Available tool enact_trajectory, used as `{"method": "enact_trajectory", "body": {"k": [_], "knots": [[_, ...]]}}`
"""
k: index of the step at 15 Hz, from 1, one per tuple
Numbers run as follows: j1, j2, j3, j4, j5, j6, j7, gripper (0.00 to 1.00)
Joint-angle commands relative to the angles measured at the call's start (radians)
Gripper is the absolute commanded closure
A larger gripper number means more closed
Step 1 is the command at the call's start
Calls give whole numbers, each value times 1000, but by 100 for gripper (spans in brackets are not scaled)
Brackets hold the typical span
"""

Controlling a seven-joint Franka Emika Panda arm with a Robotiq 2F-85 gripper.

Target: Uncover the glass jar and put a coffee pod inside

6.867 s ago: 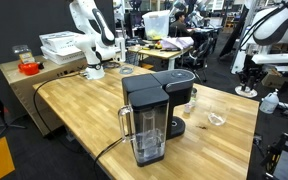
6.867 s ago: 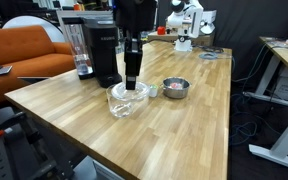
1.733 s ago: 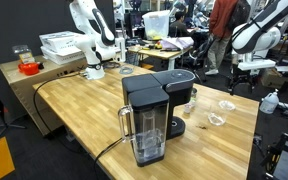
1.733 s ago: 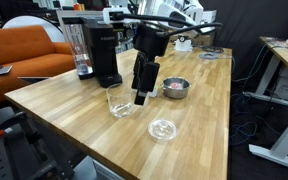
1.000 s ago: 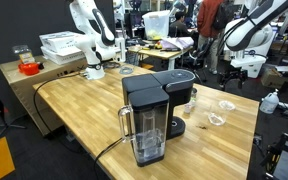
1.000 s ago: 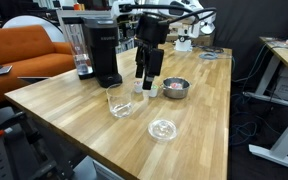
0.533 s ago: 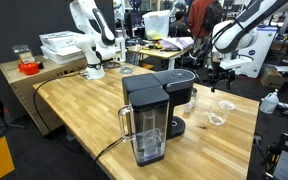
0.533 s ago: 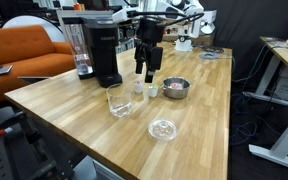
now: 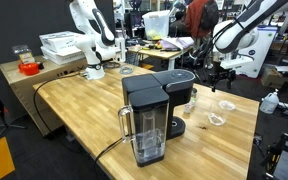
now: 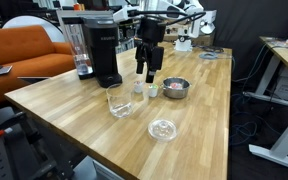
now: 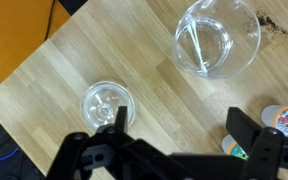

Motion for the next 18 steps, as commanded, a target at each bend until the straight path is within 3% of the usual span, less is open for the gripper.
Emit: {"method": "enact_trajectory", "body": {"k": [1, 7, 18], "knots": [[-2, 0, 1, 2, -1, -3, 0, 0], [15, 18, 19, 35, -11, -8, -19, 0], [57, 241, 91, 300, 15, -58, -60, 0]]}}
